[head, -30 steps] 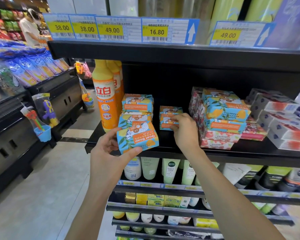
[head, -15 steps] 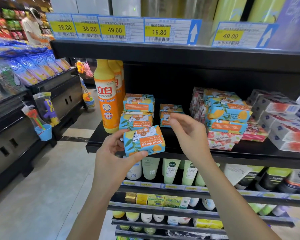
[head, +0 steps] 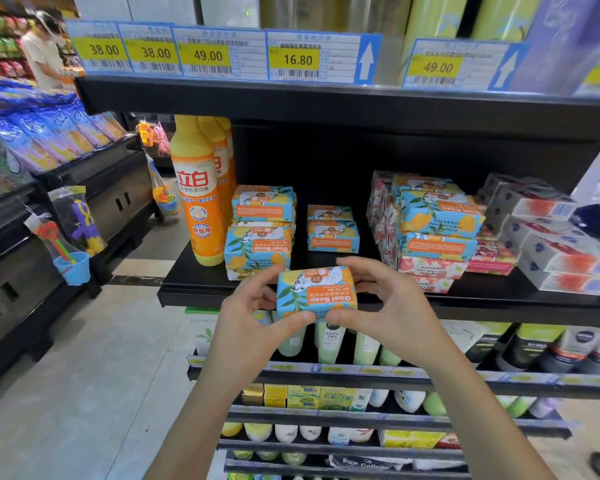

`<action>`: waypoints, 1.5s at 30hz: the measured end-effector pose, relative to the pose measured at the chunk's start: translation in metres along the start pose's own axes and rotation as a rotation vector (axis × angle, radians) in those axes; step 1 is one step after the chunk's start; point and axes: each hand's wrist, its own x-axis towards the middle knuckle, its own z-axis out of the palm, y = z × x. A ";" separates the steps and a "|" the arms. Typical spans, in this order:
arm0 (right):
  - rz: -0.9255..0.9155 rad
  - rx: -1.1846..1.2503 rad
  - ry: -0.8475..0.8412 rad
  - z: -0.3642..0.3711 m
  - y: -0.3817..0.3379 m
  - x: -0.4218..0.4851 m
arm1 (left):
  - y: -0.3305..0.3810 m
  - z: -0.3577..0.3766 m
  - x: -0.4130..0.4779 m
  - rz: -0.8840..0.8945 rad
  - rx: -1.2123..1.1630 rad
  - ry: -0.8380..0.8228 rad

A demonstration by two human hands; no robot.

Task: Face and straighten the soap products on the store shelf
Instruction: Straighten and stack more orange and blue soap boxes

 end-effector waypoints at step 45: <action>-0.036 -0.461 0.285 0.040 0.008 0.073 | -0.082 0.011 0.020 0.407 0.663 0.264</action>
